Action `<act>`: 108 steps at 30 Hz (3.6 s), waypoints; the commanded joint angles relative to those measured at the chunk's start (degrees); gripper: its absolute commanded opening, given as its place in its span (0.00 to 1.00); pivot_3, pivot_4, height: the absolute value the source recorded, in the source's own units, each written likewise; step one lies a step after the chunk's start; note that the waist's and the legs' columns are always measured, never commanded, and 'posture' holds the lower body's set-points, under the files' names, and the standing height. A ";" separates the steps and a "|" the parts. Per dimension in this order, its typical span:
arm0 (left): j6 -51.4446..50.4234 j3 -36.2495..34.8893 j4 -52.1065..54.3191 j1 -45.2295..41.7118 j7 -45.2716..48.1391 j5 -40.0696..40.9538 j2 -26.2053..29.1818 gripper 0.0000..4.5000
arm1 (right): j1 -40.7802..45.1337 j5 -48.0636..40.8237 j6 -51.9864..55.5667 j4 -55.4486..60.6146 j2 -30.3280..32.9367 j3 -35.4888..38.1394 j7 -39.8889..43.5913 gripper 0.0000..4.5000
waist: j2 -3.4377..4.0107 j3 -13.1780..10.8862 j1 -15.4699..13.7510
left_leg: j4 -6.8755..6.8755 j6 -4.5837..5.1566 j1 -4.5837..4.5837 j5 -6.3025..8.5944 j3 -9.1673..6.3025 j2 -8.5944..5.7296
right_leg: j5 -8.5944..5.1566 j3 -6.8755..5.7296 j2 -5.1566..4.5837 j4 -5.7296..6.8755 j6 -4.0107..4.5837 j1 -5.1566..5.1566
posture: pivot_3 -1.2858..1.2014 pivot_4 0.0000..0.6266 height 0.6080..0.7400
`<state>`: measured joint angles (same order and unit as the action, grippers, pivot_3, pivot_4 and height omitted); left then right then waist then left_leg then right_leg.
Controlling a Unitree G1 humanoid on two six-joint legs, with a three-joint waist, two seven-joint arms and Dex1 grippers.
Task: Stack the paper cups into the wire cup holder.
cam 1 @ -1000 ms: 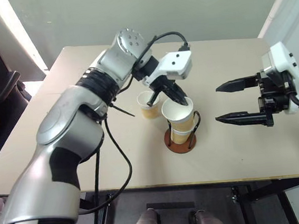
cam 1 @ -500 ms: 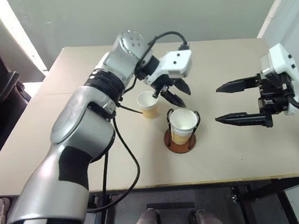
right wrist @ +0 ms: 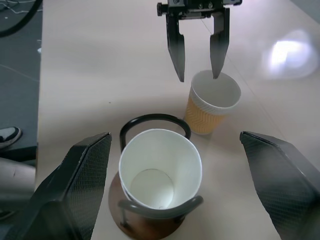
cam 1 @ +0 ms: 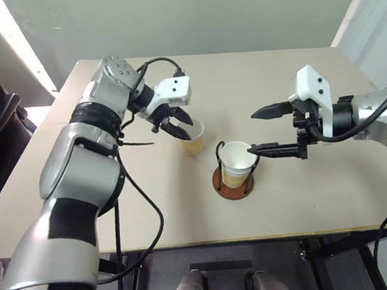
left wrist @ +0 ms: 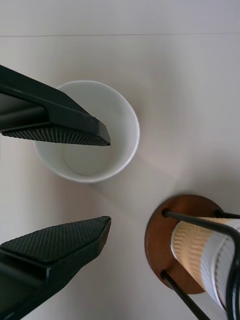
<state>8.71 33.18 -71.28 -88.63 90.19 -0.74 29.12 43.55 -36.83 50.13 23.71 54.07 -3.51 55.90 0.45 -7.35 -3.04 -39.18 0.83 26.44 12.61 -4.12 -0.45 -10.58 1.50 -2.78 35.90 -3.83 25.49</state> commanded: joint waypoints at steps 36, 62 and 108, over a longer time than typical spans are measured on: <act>-7.70 2.86 34.42 -4.14 2.31 33.08 10.72 0.01 | -5.70 -5.04 -4.71 -4.30 11.80 16.94 13.08 0.95 | 0.13 0.03 0.96 | -0.02 0.24 0.37 0.21 0.50 -0.10 | -0.10 0.22 -0.26 0.05 -0.24 0.45 | 0.52 0.24 1.00; 3.40 25.54 44.95 -3.37 2.31 36.03 15.42 0.01 | -11.63 -6.29 -3.13 0.62 13.73 20.07 8.60 0.95 | 0.42 0.00 1.44 | -0.04 0.40 -0.42 0.22 0.88 0.02 | 0.07 0.26 -0.32 0.08 -0.20 -0.22 | 0.52 0.24 1.00; -39.86 -53.52 63.95 73.56 -2.95 40.46 52.72 0.91 | -6.64 -1.27 -11.01 -26.79 14.57 12.27 26.80 0.95 | 0.48 0.12 2.27 | 0.16 0.02 -0.62 0.28 0.61 0.23 | -0.77 0.30 -0.01 0.76 1.27 0.03 | 0.52 0.24 1.00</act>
<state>-30.38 -14.27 -7.55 -16.00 86.39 40.47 80.82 35.34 -38.86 40.98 -2.10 66.95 6.46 80.94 0.93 -7.23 -0.77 -39.00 0.87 25.72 12.99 -3.51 -0.23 -11.40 1.77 -2.80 36.82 -2.46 25.54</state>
